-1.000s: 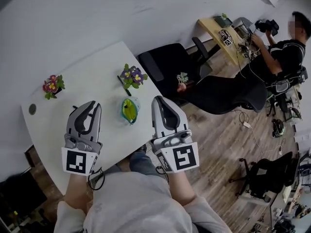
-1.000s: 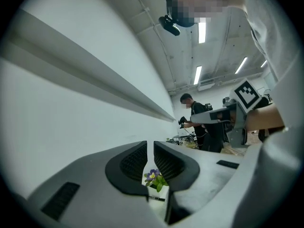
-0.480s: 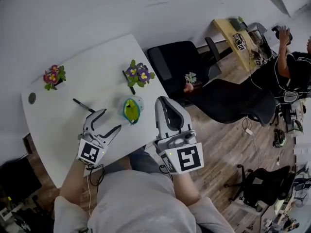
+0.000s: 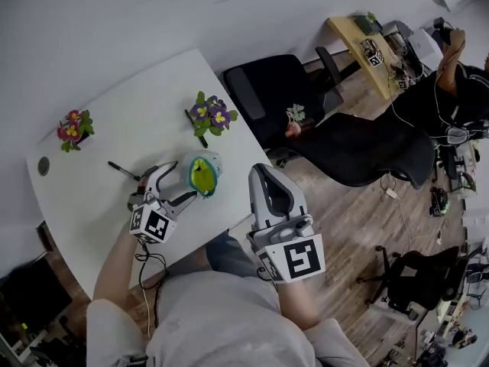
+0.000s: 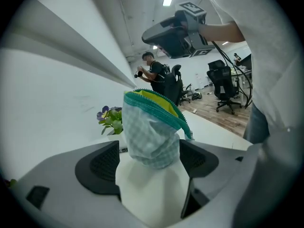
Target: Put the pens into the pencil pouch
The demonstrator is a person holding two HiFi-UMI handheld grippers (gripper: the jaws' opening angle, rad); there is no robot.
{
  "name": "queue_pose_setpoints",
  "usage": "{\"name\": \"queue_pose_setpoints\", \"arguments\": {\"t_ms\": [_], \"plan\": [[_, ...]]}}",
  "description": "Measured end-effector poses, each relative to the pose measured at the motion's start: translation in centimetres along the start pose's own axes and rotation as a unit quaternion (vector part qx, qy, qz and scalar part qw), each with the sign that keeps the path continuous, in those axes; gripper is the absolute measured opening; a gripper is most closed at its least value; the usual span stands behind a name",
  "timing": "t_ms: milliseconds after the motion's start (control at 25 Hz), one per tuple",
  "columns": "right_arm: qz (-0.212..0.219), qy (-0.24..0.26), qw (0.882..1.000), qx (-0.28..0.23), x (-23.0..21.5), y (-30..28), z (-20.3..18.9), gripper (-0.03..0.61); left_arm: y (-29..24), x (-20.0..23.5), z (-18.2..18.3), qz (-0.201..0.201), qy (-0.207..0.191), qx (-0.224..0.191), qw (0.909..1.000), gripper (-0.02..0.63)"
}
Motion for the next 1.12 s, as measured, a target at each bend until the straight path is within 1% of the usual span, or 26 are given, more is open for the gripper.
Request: {"name": "queue_pose_setpoints", "arguments": {"t_ms": [160, 280, 480, 640, 800, 920, 1000, 1040, 1080, 1120], "plan": [[-0.01, 0.001, 1.0, 0.006, -0.5, 0.4, -0.3, 0.032, -0.9, 0.4, 1.0, -0.002, 0.006, -0.026, 0.9996, 0.371], [-0.017, 0.0, 1.0, 0.011, -0.9, 0.5, -0.6, 0.032, -1.6, 0.7, 1.7, -0.005, 0.003, -0.041, 0.9991, 0.371], [-0.022, 0.001, 1.0, 0.016, -1.4, 0.5, -0.8, 0.032, -2.1, 1.0, 3.0, -0.004, -0.024, -0.059, 0.998, 0.371], [-0.024, 0.002, 0.999, 0.021, -1.7, 0.3, -1.0, 0.032, -2.7, 1.5, 4.0, -0.005, -0.013, -0.077, 0.9969, 0.371], [-0.024, 0.003, 0.999, 0.025, -1.9, 0.1, -1.2, 0.032, -3.7, 1.9, 4.3, 0.003, -0.022, -0.072, 0.9971, 0.37], [-0.025, 0.004, 0.999, 0.027, -2.1, 0.1, -1.1, 0.032, -4.3, 2.5, 4.4, 0.02, -0.012, -0.067, 0.9975, 0.368], [-0.026, 0.005, 0.999, 0.029, -2.3, 0.1, -1.1, 0.032, -4.5, 2.8, 4.6, 0.03, 0.002, -0.07, 0.9971, 0.364], [-0.026, 0.005, 0.999, 0.029, -2.5, 0.2, -1.0, 0.032, -4.5, 3.1, 4.8, 0.039, 0.012, -0.072, 0.9965, 0.334], [-0.027, 0.005, 0.999, 0.029, -2.6, 0.2, -1.0, 0.032, -4.4, 3.5, 4.9, 0.052, 0.023, -0.074, 0.9956, 0.209], [-0.028, 0.005, 0.999, 0.03, -2.7, 0.3, -1.0, 0.032, -4.3, 3.8, 5.1, 0.064, 0.035, -0.077, 0.9944, 0.141]]}}
Point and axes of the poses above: the fingertips, and each gripper's own axes: y backward along the fingers, x to its left, z out of its top, the point moved 3 cm from there along y, backward along the fingers, and after that the axes turned 12 degrees about -y, right-handed, at the moved point
